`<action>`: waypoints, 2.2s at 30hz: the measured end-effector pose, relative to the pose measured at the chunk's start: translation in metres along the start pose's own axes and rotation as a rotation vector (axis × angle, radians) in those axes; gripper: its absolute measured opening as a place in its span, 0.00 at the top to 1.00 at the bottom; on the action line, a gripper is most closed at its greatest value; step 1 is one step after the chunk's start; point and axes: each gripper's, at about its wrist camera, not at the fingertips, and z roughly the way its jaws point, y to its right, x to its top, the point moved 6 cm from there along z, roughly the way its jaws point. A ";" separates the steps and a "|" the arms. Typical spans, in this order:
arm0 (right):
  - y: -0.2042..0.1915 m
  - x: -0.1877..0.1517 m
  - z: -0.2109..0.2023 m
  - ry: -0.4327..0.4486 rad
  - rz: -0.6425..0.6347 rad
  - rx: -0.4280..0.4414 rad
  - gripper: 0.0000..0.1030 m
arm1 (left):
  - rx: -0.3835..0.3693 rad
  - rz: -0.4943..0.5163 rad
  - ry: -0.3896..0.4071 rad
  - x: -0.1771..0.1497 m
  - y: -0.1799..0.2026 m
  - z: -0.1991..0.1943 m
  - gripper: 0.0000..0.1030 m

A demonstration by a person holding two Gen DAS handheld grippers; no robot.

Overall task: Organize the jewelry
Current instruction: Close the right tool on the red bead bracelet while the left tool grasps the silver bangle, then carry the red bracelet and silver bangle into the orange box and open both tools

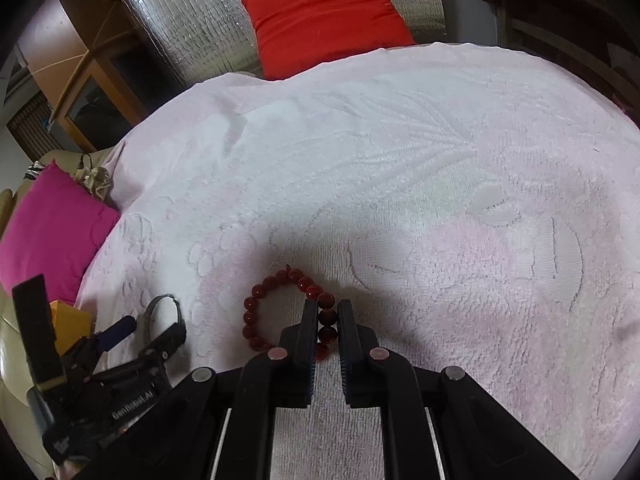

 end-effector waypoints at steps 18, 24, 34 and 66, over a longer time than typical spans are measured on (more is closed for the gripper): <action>-0.036 0.006 -0.059 0.150 -0.054 0.138 0.89 | 0.045 -0.027 0.138 0.003 -0.008 -0.075 0.39; -0.068 -0.003 -0.084 0.178 -0.106 0.188 0.89 | 0.119 -0.064 0.201 -0.009 -0.020 -0.123 0.39; -0.144 -0.025 -0.110 0.179 -0.190 0.298 0.89 | 0.169 -0.128 0.256 -0.057 -0.070 -0.214 0.39; -0.440 -0.179 0.048 -0.326 -0.511 0.339 0.89 | 0.405 -0.393 -0.068 -0.240 -0.301 -0.177 0.38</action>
